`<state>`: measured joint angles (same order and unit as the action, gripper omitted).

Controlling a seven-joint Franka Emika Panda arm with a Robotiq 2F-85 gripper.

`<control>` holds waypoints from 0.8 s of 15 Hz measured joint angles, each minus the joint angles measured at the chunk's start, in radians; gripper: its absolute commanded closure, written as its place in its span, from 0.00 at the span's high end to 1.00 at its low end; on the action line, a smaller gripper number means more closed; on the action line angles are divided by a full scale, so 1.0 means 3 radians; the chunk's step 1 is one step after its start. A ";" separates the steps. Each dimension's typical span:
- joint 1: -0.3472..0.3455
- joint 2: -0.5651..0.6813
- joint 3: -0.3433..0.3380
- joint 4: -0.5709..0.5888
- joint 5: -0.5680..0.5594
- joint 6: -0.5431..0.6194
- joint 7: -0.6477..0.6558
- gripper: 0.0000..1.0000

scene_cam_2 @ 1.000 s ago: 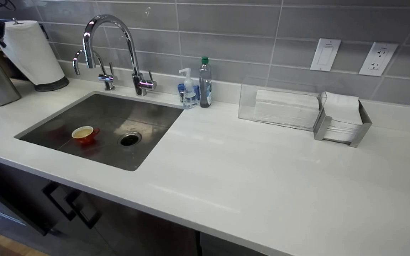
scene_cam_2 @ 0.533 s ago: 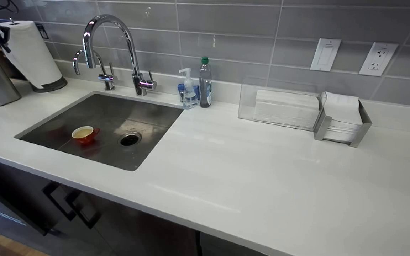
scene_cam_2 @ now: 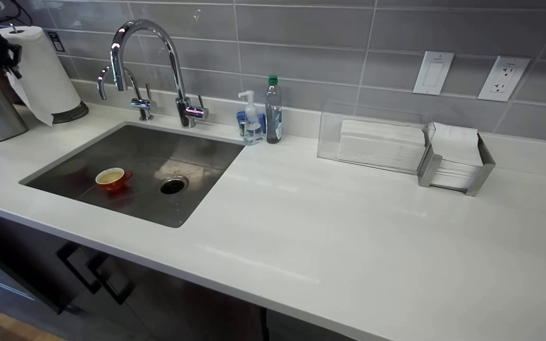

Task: Remove a piece of paper towel from the roll on the left and put it on the right side of the counter

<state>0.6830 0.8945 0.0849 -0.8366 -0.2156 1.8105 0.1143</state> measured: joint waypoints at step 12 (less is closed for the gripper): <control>-0.0110 0.0322 0.0044 -0.0123 0.0215 -0.0276 -0.0071 0.00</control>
<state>0.6501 0.9912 0.0981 -0.8735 -0.1512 1.7276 0.0931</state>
